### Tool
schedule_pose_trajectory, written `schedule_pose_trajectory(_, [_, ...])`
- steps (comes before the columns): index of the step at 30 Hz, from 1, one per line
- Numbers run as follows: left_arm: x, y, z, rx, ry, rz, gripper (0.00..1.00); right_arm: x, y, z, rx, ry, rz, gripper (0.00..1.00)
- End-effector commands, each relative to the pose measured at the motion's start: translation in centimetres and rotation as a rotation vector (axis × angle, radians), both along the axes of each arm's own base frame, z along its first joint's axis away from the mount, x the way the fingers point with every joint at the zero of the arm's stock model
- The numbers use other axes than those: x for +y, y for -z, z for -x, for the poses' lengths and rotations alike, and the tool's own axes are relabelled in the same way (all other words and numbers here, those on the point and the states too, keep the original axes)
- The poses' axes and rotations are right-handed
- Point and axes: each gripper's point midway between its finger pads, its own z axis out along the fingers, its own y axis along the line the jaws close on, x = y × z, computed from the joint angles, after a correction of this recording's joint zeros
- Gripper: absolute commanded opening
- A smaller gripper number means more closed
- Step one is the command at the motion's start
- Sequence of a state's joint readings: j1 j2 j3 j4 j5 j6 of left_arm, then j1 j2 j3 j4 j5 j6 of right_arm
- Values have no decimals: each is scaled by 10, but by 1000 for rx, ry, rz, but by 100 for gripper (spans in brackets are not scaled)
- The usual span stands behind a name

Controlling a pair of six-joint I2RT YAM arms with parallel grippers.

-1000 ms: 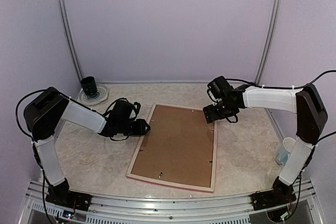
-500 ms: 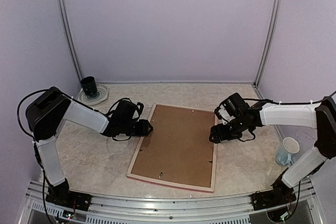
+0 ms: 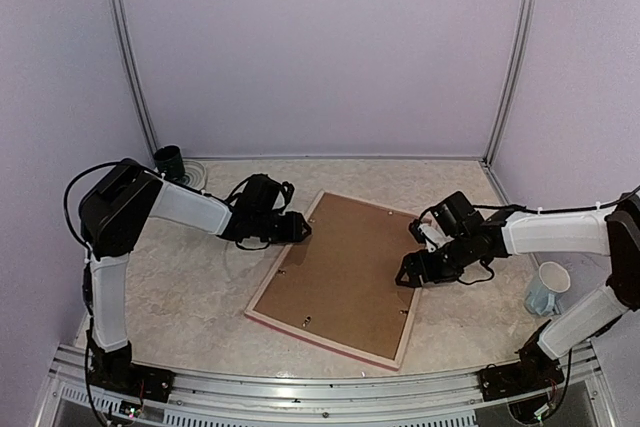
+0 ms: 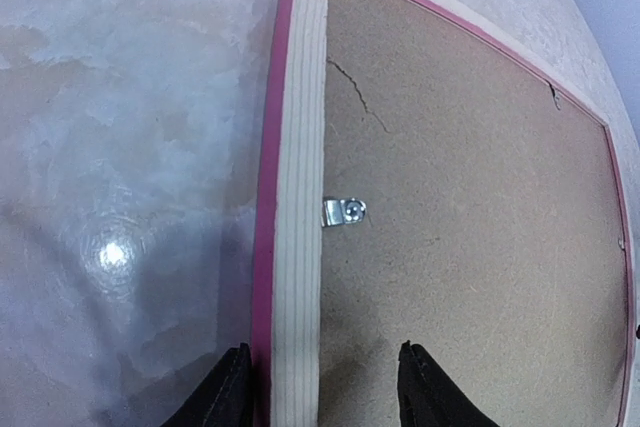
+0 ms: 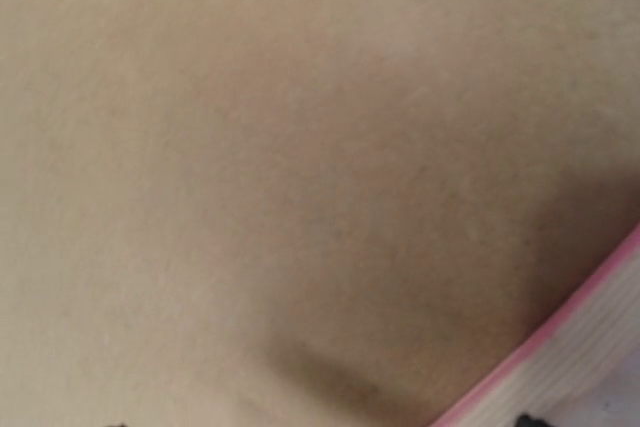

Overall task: Put the photo into the frame
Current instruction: Rotate the photo frame at the center of the board.

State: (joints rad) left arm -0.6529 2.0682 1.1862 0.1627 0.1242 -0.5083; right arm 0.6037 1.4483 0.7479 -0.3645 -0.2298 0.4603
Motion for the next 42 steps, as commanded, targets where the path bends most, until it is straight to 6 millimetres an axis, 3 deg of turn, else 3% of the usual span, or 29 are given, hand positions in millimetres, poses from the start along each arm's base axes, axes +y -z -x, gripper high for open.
schedule_pose_trajectory(1, [-29,-10,-8,-6,78,61,49,7,-3,14,32,-23,-74,83])
schedule_pose_trajectory(6, [-47,-12,-28,-11,107,111,48,6,-5,17,31,-19,-86,83])
schedule_pose_trajectory(8, [-46,-11,-39,-15,92,118,48,6,-9,17,23,-12,-93,83])
schedule_pose_trajectory(13, [-13,-28,-56,-50,-24,88,49,0,-29,7,-39,20,-76,83])
schedule_pose_trajectory(16, [13,-50,-49,-89,-98,45,52,-4,-45,-4,-98,49,-51,84])
schedule_pose_trajectory(17, [19,-62,-43,-102,-111,47,53,-6,-50,-8,-117,57,-43,84])
schedule_pose_trajectory(20, [38,-69,-19,-97,-155,30,58,-7,-60,-21,-158,74,-21,87])
schedule_pose_trajectory(24, [61,-85,23,-102,-211,32,71,-10,-71,-43,-199,106,6,96])
schedule_pose_trajectory(31, [72,-79,99,-41,-208,38,98,-27,-88,-94,-246,201,-36,99])
schedule_pose_trajectory(37, [72,-60,150,54,-200,61,99,-64,-92,-144,-271,333,-11,99])
schedule_pose_trajectory(42, [75,-48,177,114,-222,45,99,-99,-80,-174,-271,435,36,99])
